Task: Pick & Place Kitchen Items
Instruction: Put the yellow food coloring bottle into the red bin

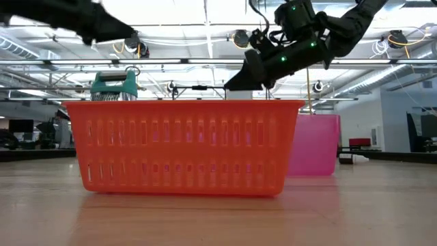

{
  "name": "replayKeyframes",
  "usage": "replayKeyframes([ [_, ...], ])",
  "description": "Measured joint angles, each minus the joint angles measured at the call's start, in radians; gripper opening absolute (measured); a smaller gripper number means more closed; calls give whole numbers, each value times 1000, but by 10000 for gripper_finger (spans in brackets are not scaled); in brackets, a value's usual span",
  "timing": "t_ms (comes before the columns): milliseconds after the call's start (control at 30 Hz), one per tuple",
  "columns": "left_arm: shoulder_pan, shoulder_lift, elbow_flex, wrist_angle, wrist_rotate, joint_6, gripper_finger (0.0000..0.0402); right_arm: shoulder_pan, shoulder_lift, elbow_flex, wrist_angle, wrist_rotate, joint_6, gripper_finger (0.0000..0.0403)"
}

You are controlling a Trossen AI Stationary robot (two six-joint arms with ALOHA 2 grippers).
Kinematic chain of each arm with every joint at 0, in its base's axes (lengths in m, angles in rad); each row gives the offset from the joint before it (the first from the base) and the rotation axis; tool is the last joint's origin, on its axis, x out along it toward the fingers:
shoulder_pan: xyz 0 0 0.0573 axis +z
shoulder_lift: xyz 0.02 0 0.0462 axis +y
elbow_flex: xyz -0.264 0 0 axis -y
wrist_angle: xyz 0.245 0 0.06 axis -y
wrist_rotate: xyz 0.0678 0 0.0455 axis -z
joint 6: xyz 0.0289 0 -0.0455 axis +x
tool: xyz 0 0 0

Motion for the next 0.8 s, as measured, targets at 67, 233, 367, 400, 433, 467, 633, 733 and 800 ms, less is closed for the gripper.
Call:
replayKeyframes([
  [67,50,85,101,-75,14,3,131,11,-2,0,-16,0,0,150],
  [233,195,291,304,-191,226,28,131,36,0,0,-90,0,0,149],
  [367,286,455,445,-245,375,78,131,52,-2,0,-99,0,-17,150],
  [400,306,497,483,-267,398,82,131,57,-2,0,-108,1,-21,149],
  [433,324,538,522,-293,415,92,131,62,-2,0,-113,2,-24,148],
  [467,340,577,563,-323,426,109,131,68,-2,0,-113,3,-27,147],
  [633,389,767,775,-472,500,197,131,97,-12,0,-135,3,-41,144],
  [733,394,873,903,-583,512,294,131,112,-31,0,-165,3,-44,144],
  [800,394,941,980,-654,502,363,131,122,-60,0,-212,3,-44,144],
])
